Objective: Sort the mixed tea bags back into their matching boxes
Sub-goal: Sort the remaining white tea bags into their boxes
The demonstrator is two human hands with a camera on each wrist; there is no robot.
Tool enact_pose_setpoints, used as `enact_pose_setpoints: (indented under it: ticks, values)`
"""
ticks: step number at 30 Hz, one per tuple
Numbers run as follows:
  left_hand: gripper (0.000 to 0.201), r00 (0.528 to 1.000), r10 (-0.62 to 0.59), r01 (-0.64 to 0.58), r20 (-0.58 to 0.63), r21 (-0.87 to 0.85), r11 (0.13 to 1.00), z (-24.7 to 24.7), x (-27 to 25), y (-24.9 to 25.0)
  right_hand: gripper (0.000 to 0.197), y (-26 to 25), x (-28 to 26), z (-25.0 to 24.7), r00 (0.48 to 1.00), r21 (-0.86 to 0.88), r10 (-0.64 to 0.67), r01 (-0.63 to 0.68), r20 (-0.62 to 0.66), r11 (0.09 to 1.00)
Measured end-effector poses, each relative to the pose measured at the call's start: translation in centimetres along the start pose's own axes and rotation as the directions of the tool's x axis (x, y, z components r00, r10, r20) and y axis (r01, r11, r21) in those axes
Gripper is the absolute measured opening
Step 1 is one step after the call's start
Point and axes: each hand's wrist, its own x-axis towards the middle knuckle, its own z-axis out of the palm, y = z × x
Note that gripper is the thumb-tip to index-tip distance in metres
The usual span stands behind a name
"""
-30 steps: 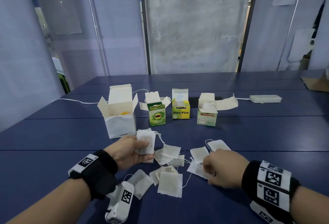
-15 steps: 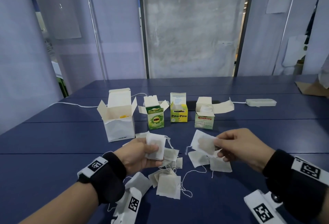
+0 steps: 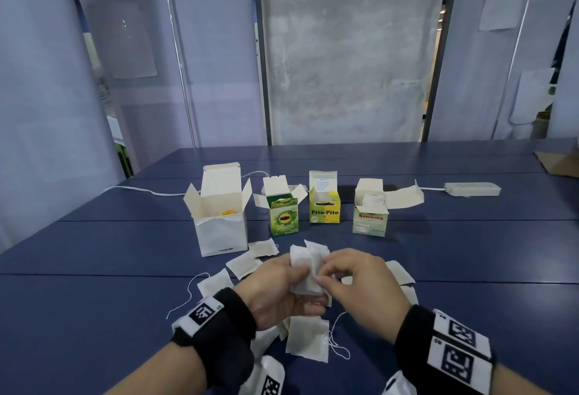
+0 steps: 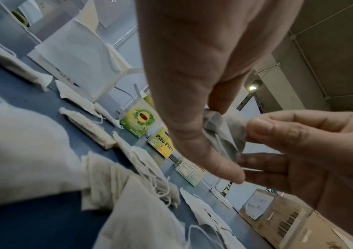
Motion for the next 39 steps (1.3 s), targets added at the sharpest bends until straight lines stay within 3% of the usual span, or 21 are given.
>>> enact_pose_setpoints:
  ticks: [5,10,17,21,24,27,31,33,36,39]
  values:
    - [0.033,0.999,0.032,-0.03,0.04,-0.046,0.998,-0.2,-0.3,-0.1,0.018,0.3,0.3,0.5,0.997,0.025,0.055,-0.056,0.049,0.998]
    - [0.04,0.992,0.069,-0.069,0.104,-0.005,0.998,-0.1,-0.4,-0.3,0.031,0.5,0.8,0.6,0.983,0.206,0.173,-0.183,0.067,0.961]
    - [0.03,0.984,0.096,-0.109,0.153,0.079,0.991,-1.1,-0.5,-0.2,0.049,1.4,2.1,0.5,0.974,0.111,0.217,-0.223,0.06,0.968]
    - [0.026,0.985,0.089,-0.103,0.148,0.09,0.991,-1.5,-0.5,0.1,0.007,1.7,2.7,0.1,0.969,0.153,0.245,-0.246,0.028,0.957]
    - [0.024,0.988,0.089,-0.101,0.124,0.091,0.991,-1.6,-0.5,0.2,0.01,1.5,3.0,-0.5,0.97,0.164,0.243,-0.242,0.016,0.956]
    - [0.022,0.991,0.107,-0.116,0.085,0.11,0.987,-1.6,-0.5,0.4,0.01,1.0,3.4,-1.1,0.972,0.279,0.235,-0.23,0.017,0.932]
    - [0.045,0.987,0.11,-0.125,0.118,0.119,0.985,-1.5,-0.7,0.8,0.009,0.2,3.8,-0.9,0.95,0.442,0.299,-0.308,0.091,0.843]
    - [0.044,0.985,0.119,-0.139,0.127,0.161,0.977,-1.3,-0.9,1.1,0.01,-0.1,4.0,-0.3,0.933,0.466,0.344,-0.352,0.105,0.812]
    - [0.028,0.99,0.133,-0.141,0.056,0.165,0.976,-1.5,-1.1,1.2,0.012,-0.2,4.1,0.7,0.93,0.405,0.343,-0.367,0.132,0.837]
    - [0.026,0.994,0.106,-0.104,-0.01,0.124,0.987,-2.8,-1.7,1.4,0.01,0.3,3.8,0.3,0.929,0.253,0.292,-0.346,0.229,0.903]
